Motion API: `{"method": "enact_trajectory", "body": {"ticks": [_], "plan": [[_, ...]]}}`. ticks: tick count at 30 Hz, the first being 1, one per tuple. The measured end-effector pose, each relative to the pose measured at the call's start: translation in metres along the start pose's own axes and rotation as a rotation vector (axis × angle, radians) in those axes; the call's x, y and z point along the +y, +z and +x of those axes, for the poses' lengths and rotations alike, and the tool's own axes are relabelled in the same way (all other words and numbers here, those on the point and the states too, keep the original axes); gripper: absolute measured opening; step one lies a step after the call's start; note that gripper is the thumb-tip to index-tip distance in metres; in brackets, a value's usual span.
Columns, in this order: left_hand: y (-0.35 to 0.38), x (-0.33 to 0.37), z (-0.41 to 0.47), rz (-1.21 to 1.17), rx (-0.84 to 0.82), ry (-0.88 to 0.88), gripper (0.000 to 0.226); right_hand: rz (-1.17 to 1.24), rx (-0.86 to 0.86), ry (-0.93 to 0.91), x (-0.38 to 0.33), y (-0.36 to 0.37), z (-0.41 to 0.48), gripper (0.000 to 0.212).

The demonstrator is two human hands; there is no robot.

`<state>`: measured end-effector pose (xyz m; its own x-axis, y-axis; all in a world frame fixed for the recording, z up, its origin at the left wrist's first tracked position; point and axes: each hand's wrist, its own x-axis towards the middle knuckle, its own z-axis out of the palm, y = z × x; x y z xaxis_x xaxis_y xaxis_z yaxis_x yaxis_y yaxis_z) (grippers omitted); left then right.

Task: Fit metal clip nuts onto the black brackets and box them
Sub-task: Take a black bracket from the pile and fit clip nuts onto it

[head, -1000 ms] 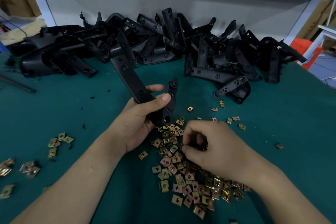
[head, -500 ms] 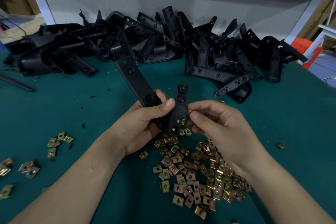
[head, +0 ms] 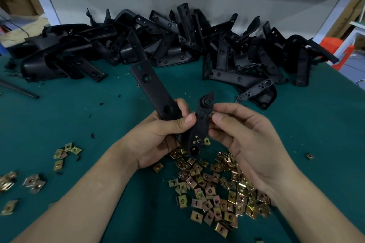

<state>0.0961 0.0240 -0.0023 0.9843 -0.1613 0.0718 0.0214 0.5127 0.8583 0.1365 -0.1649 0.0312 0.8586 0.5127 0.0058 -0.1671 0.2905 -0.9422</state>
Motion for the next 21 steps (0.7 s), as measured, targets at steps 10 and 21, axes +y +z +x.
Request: {"method": "enact_trajectory", "body": {"ticks": [10, 21], "plan": [[-0.0027, -0.0006, 0.0002, -0.003, -0.025, -0.010, 0.034, -0.020, -0.052, -0.011, -0.0029, -0.0008, -0.0013, 0.017], [-0.0012, -0.0016, -0.0004, -0.047, -0.071, 0.011, 0.025, -0.124, -0.117, 0.017, -0.0075, -0.0080, -0.0015, 0.018]]}}
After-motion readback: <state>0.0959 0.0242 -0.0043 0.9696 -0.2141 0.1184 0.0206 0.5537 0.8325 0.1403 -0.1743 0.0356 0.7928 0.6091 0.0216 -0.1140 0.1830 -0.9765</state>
